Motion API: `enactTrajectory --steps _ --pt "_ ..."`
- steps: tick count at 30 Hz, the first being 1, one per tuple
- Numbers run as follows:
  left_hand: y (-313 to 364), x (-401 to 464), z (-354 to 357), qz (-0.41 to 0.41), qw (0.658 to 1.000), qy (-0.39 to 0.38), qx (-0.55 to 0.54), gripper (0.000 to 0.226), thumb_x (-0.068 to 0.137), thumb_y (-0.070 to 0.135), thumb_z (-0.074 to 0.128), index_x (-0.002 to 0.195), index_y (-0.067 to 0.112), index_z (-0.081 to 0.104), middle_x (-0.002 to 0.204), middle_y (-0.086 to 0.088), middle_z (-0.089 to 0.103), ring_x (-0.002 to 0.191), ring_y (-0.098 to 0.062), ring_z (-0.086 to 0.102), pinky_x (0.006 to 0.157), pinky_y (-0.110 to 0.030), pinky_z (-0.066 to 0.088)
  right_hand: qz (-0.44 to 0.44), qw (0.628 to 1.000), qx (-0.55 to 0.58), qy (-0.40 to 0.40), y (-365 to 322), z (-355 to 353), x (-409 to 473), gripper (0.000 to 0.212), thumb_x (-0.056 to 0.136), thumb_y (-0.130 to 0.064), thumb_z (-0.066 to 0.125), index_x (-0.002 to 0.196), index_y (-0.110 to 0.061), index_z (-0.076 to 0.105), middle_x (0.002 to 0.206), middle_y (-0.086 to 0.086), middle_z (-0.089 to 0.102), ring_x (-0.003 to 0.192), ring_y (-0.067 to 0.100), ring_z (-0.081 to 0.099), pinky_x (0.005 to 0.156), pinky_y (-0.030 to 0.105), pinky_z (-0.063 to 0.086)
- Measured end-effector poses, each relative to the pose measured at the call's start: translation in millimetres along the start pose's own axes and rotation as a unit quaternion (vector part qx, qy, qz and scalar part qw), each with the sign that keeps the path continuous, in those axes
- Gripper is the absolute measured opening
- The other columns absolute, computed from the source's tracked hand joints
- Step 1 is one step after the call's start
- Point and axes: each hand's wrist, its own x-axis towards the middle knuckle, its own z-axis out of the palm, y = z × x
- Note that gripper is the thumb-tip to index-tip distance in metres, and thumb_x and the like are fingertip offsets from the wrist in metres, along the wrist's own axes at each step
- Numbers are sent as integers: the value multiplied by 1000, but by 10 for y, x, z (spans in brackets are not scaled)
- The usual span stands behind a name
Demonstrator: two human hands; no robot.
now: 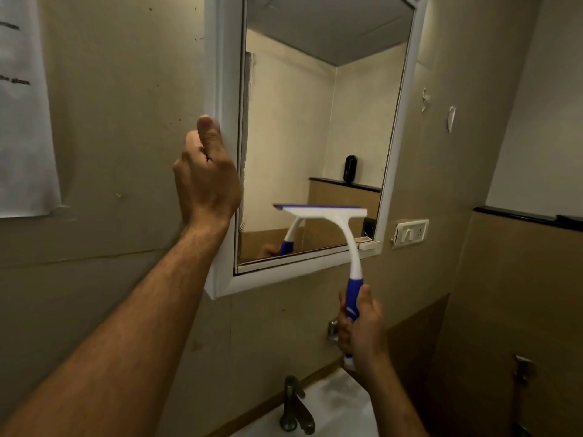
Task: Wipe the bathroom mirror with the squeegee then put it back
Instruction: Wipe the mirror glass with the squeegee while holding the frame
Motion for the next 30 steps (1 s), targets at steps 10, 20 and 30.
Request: enactTrajectory --steps 10,20,30 --pt "47 -9 -11 1 999 -4 40 46 99 54 24 70 22 40 65 7 43 55 -2 38 44 -9 30 2 1000 -14 11 -78 -314 246 55 99 -52 28 103 -4 55 59 1 46 40 7 39 36 21 32" --pt "133 -5 -44 6 999 -23 48 46 100 50 25 82 12 45 66 4 42 56 -5 38 45 -8 34 36 999 3 0 178 -382 300 57 97 -52 29 107 -1 54 57 2 50 40 10 42 37 22 34" --pt "594 393 66 29 999 -1 36 43 101 50 22 97 12 43 71 8 39 60 1 34 44 7 28 -86 994 31 -54 -1405 -161 941 49 99 -54 28 91 -12 54 50 -6 46 37 9 35 35 22 30"
